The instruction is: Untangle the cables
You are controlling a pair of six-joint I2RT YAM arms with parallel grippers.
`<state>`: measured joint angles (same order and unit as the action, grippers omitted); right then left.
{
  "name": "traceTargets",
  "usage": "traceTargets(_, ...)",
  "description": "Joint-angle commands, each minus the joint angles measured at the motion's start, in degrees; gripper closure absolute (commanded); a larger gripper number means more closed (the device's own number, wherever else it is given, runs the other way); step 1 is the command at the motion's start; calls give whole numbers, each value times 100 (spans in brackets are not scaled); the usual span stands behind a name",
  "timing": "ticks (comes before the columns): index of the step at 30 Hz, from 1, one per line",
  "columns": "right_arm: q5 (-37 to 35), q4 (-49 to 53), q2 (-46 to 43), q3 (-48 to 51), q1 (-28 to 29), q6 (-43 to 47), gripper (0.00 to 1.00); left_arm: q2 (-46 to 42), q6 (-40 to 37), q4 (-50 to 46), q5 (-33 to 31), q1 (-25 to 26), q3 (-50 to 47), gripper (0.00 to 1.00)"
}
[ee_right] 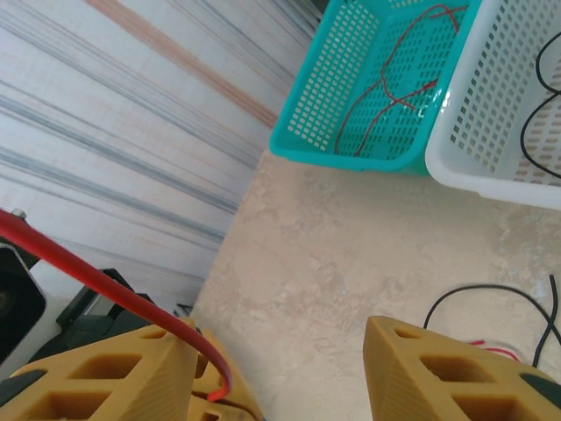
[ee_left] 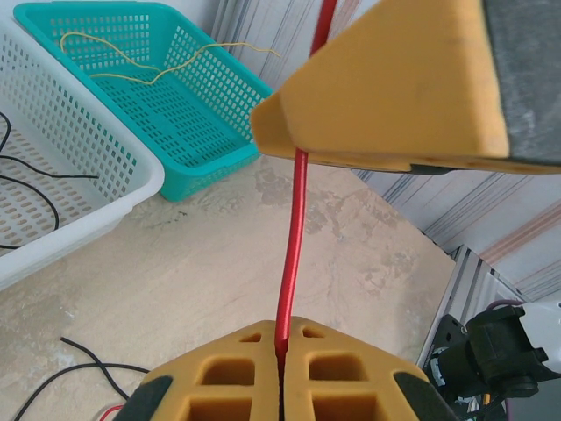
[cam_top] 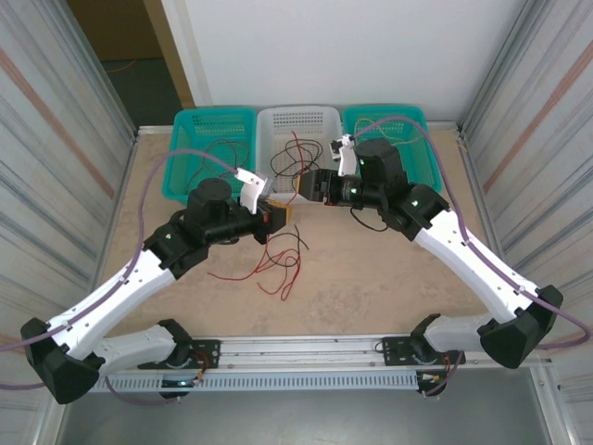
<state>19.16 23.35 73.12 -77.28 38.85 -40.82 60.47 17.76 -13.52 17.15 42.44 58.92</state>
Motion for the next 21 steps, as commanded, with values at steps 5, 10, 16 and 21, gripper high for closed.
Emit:
traceTargets(5, 139, -540, 105, -51, -65, -257, 53, 18, -145, -2, 126, -7, 157, 100)
traceTargets(10, 430, -776, 229, 28, -149, -578, 92, -33, -141, 89, -47, -7, 99, 100)
traceTargets(16, 777, -2021, 263, 497, -316, -1879, 100, -83, -326, 257, -1428, 421, -91, 100)
traceTargets(21, 638, -3252, 435, 855, -264, -3156, 100, 75, -434, 816, -2264, 887, -351, 100)
